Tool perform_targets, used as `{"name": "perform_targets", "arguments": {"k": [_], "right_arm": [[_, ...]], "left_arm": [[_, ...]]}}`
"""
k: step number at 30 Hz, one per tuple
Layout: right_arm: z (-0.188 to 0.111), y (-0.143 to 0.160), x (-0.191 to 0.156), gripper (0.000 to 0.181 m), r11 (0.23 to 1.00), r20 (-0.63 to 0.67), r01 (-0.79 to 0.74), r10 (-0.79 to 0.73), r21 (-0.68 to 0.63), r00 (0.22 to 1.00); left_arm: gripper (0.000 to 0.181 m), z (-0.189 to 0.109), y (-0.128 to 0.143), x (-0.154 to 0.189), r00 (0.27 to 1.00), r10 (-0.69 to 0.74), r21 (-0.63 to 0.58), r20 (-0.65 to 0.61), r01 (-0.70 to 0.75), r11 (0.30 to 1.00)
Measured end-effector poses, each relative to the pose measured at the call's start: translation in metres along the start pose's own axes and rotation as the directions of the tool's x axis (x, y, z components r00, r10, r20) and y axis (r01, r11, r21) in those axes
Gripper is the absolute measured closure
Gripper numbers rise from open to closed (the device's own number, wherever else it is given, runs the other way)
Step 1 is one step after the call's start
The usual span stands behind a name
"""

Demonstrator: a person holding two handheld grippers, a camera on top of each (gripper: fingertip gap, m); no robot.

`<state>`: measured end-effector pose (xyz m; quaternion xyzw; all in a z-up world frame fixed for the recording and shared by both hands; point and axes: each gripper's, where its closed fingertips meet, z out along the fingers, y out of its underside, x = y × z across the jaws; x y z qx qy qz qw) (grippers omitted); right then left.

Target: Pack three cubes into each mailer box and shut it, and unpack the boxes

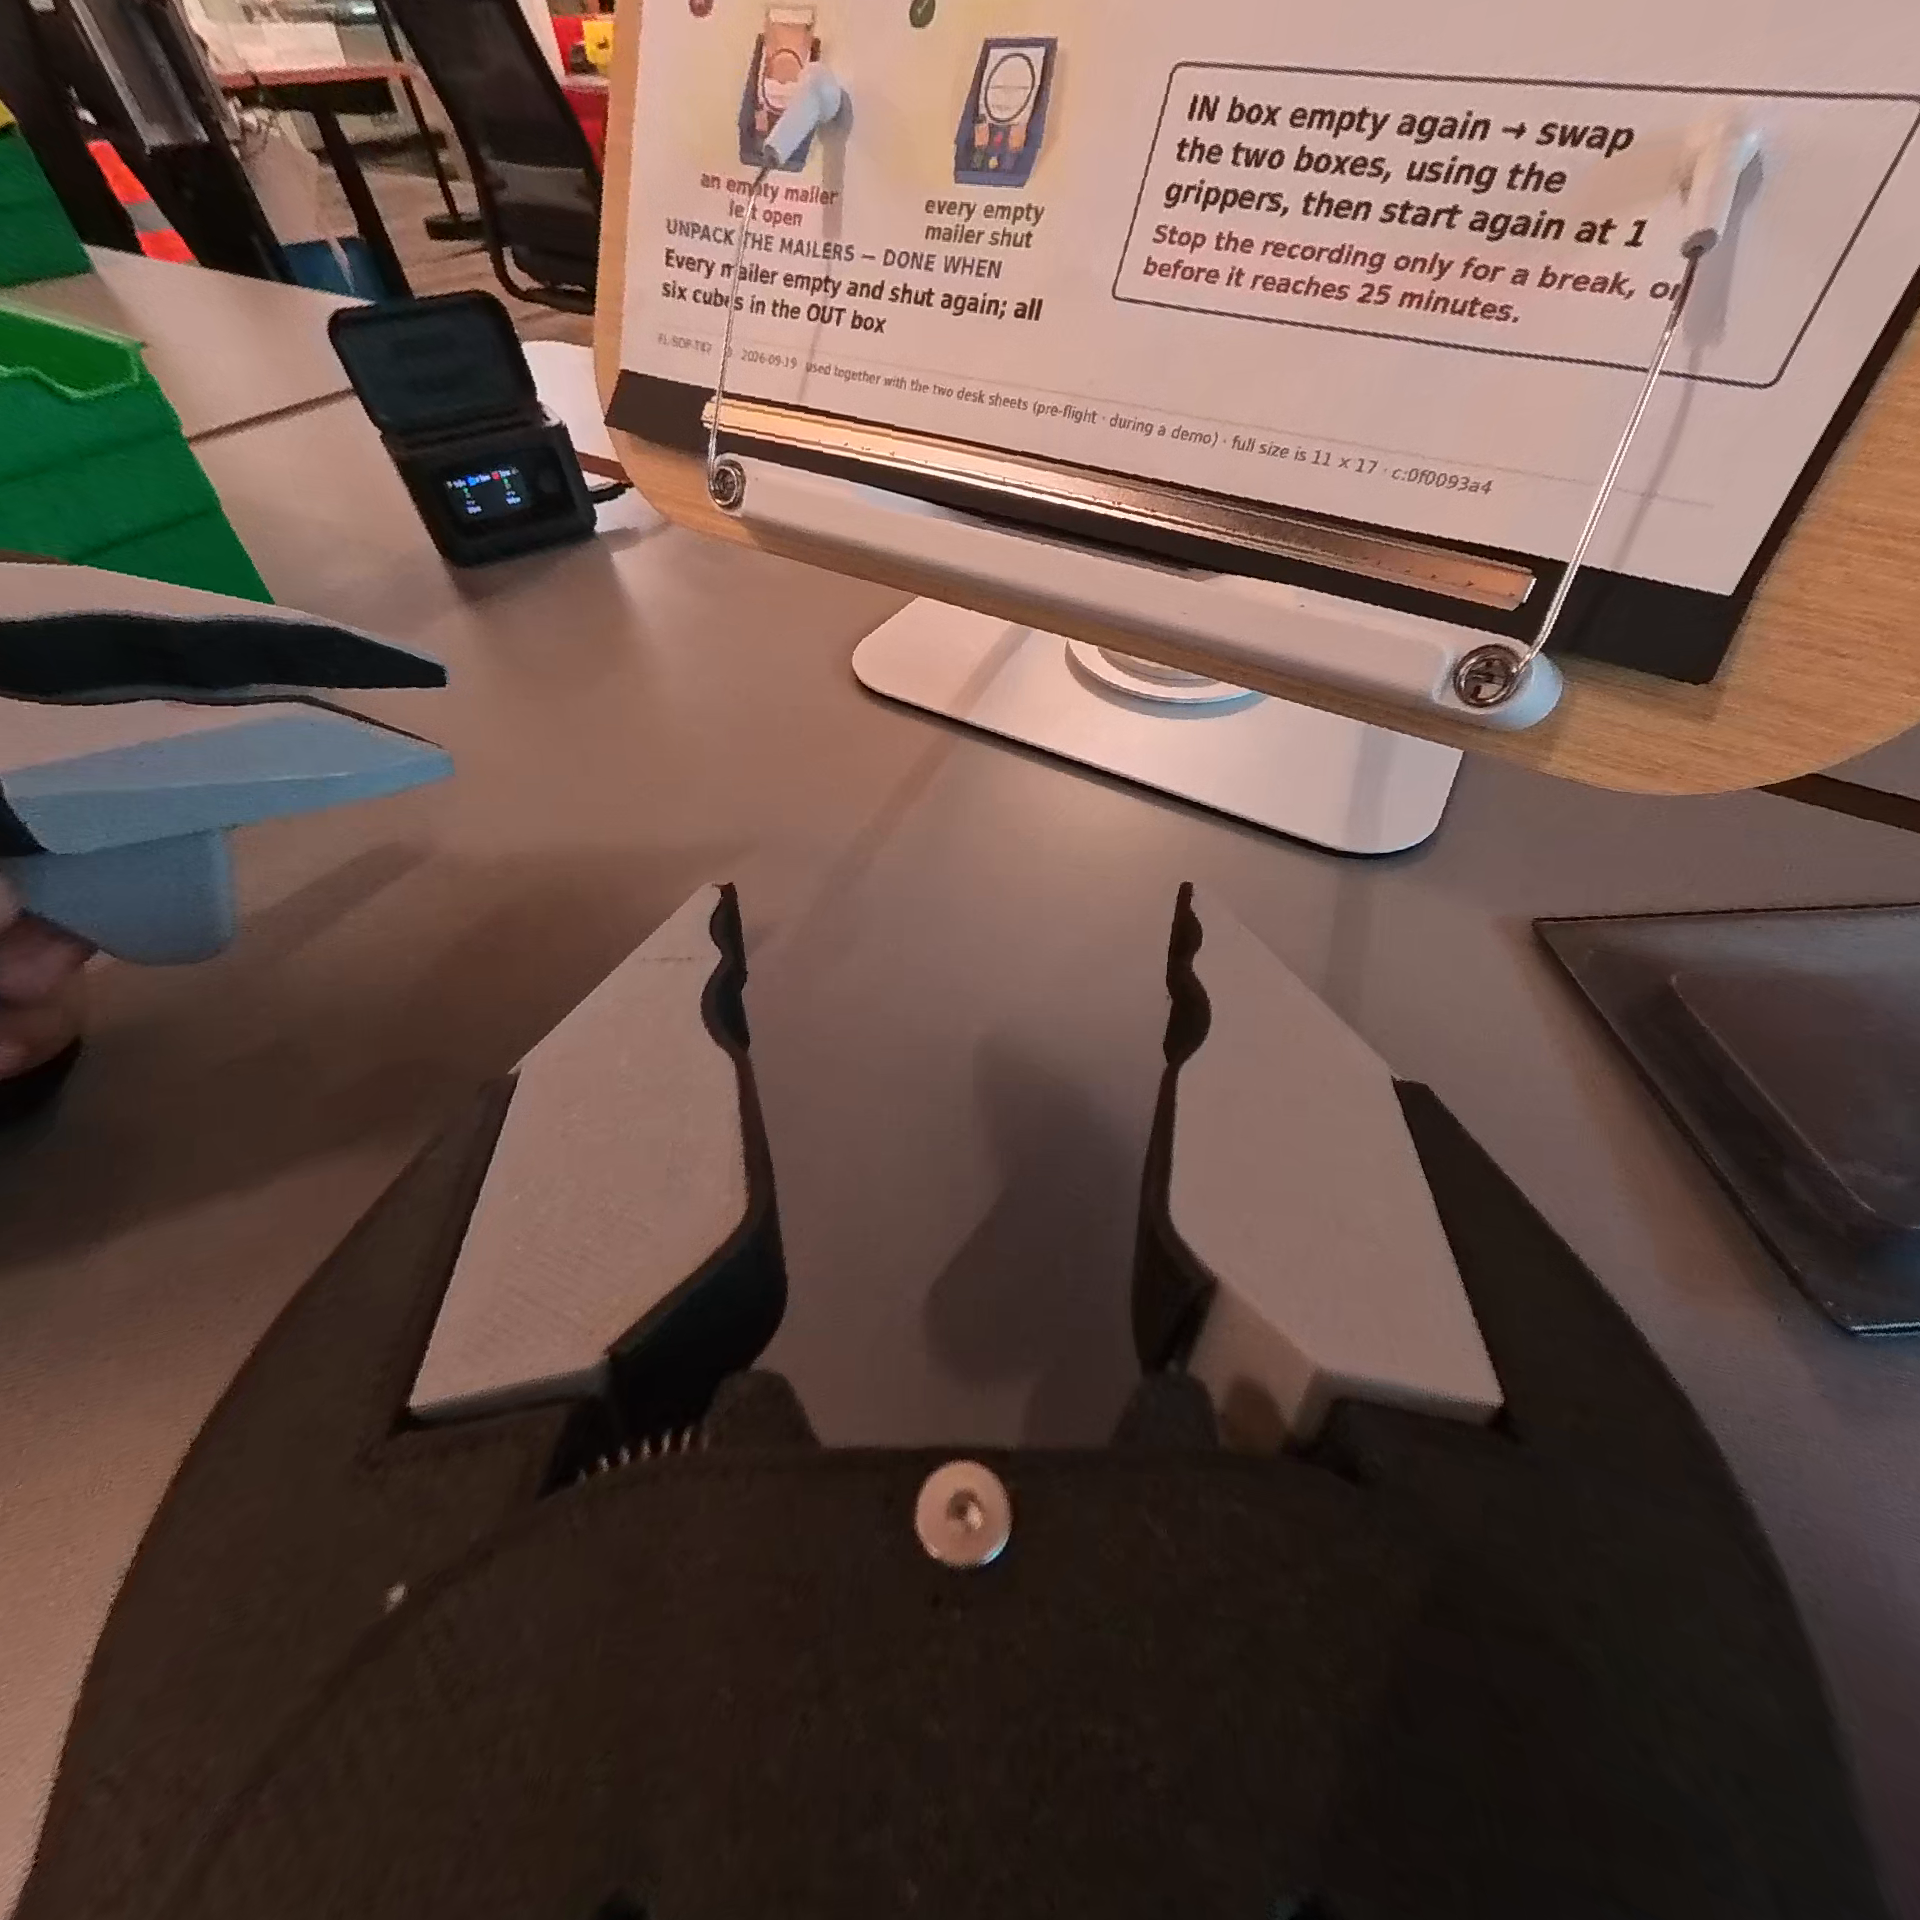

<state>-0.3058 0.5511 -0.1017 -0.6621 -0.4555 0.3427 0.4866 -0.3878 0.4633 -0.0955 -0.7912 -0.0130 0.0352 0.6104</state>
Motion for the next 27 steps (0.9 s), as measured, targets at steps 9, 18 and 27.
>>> {"name": "perform_targets", "arguments": {"k": [9, 18, 27], "right_arm": [[-0.001, 0.001, 0.0, 0.102, 1.0, 0.001, -0.011, 0.011, -0.005, 1.0], [0.0, 0.002, -0.005, 0.105, 1.0, 0.01, 0.017, -0.017, -0.015, 1.0], [0.0, 0.002, -0.007, 0.107, 1.0, 0.021, 0.023, -0.023, -0.017, 1.0]], "left_arm": [[0.156, -0.001, 0.003, -0.009, 0.998, -0.06, -0.018, 0.013, 0.061, 0.998], [0.163, -0.002, 0.005, -0.018, 0.997, -0.057, -0.022, 0.055, 0.058, 0.998], [0.163, -0.002, 0.005, -0.018, 0.997, -0.065, -0.02, 0.048, 0.066, 0.998]]}}
